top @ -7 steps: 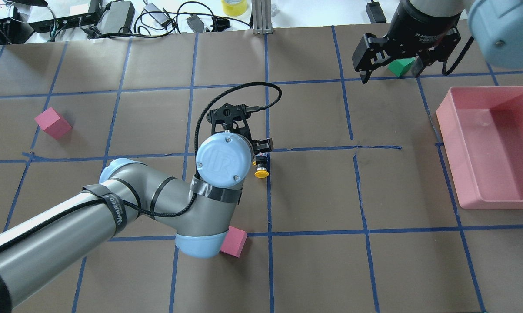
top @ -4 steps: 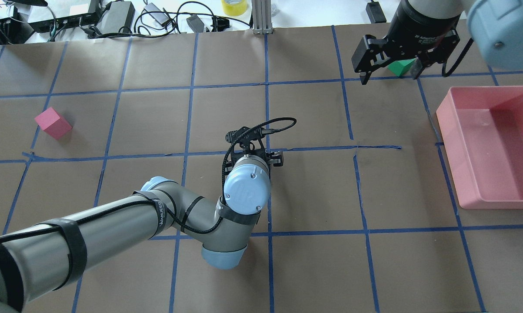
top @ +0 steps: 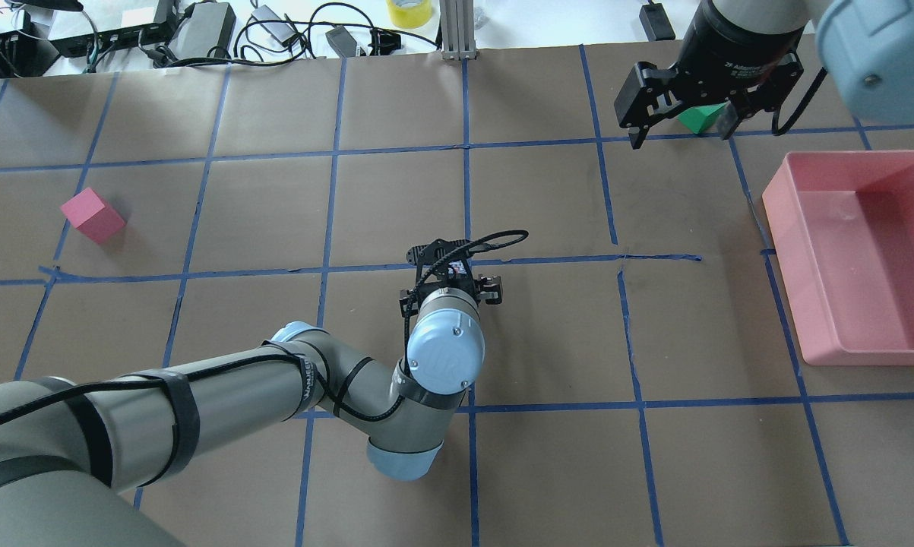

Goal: Align button upright
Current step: 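Reach the left gripper to the lying switch and grasp its yellow cap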

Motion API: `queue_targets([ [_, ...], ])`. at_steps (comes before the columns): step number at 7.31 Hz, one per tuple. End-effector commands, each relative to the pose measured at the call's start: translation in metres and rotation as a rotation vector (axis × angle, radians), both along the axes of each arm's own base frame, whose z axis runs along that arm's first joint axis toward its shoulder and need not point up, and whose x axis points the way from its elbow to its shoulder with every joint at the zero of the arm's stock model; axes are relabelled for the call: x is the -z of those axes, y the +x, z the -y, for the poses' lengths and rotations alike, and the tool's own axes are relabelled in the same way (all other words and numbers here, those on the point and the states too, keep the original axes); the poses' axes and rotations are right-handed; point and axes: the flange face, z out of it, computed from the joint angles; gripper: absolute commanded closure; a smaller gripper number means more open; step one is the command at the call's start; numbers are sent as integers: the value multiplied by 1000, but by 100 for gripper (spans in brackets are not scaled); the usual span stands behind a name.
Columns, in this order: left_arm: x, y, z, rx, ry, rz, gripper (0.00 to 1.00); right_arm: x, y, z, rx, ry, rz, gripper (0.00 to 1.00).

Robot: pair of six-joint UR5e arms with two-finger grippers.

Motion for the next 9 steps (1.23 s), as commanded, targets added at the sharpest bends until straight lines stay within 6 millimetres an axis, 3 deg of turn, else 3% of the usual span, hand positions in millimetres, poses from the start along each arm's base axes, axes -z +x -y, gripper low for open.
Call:
queue_targets([
  [1,3,-1,-7,34,6,26,54,1,0,1,1,0,0,0],
  [2,3,-1,-7,34,4,26,73,1,0,1,1,0,0,0],
  [3,3,-1,-7,33,5,28,99,1,-1,1,2,0,0,0],
  [5,-16,-1,0,32,-26,14,100,1,-1,1,2,0,0,0],
  [6,-36,9,23,7,-58,-6,100,1,-2,2,4,0,0,0],
  [7,-46,32,50,-32,18,-10,100,3,-2,2,4,3,0,0],
  [9,-86,35,85,-94,211,-11,100,3,-2,2,4,5,0,0],
])
